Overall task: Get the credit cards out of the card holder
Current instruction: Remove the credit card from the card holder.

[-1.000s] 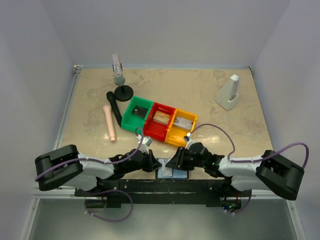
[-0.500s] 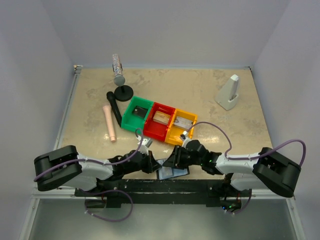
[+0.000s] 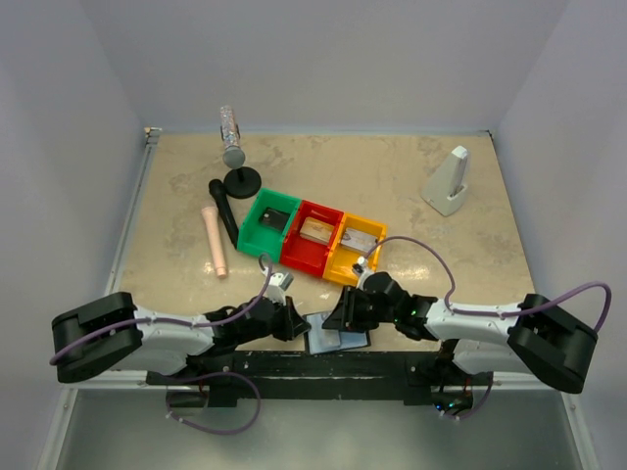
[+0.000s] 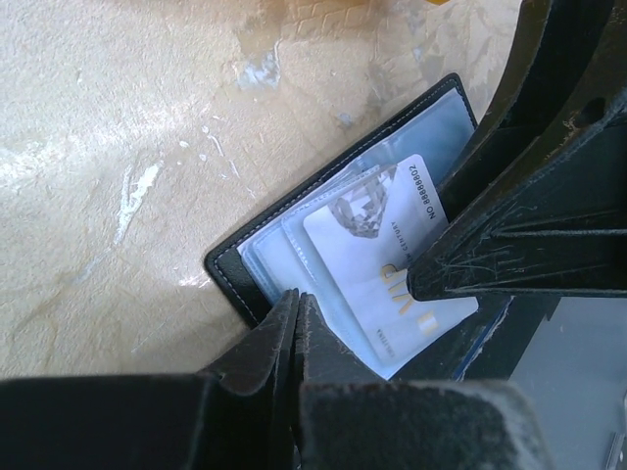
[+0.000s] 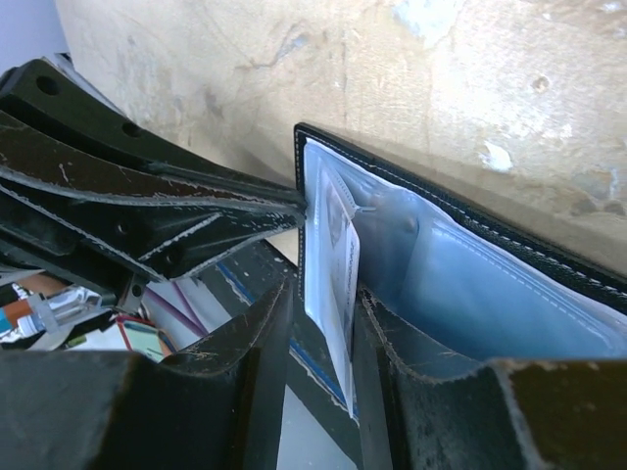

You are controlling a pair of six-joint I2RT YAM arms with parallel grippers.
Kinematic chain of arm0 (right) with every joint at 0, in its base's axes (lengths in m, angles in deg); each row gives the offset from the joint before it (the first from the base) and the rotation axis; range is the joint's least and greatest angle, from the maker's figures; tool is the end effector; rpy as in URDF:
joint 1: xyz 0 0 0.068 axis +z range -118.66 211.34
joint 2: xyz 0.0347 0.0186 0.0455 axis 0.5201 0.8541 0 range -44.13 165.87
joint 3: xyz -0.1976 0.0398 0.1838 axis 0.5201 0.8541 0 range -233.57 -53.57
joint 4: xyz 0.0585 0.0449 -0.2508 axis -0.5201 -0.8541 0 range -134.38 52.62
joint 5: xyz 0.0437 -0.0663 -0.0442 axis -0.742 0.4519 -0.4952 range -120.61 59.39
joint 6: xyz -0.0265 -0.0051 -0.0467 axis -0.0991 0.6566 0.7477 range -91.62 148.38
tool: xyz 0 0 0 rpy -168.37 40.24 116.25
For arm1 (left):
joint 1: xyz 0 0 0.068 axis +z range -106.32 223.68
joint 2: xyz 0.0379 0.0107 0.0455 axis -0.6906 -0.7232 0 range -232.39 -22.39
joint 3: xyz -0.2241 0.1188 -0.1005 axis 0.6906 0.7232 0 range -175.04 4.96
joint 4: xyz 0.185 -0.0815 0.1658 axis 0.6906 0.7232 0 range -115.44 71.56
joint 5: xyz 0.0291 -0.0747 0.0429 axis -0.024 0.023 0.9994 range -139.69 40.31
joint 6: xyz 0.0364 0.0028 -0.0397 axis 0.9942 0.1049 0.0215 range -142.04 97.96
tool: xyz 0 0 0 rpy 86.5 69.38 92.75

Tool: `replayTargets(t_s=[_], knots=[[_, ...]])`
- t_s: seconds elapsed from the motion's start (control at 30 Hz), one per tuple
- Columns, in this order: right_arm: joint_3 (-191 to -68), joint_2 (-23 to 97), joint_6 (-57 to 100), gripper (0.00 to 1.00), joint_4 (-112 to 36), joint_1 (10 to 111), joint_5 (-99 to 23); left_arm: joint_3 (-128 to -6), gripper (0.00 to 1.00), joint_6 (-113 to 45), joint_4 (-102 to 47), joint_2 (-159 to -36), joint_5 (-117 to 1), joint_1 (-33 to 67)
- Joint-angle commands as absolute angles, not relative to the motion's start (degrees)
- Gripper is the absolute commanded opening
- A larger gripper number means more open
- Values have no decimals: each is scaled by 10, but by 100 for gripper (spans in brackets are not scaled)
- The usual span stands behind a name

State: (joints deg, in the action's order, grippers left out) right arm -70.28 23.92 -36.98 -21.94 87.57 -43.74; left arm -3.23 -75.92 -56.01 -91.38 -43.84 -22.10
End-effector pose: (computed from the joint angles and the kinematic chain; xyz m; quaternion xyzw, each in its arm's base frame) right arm 0.1095 0.1784 0.1408 0.0187 0.8861 0.4440 0.1316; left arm 0.0820 -0.1735 0.1202 0.0645 0.8639 -0.4079 0.2883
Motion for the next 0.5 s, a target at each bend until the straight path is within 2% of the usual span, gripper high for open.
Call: replayTargets(t_s=[0.0, 0.47], knots=[[-722, 221, -356, 33, -239, 878, -444, -30, 0, -755, -561, -924, -425, -224], [-713, 179, -353, 31, -275, 878, -431, -34, 0, -764, -546, -947, -413, -223]])
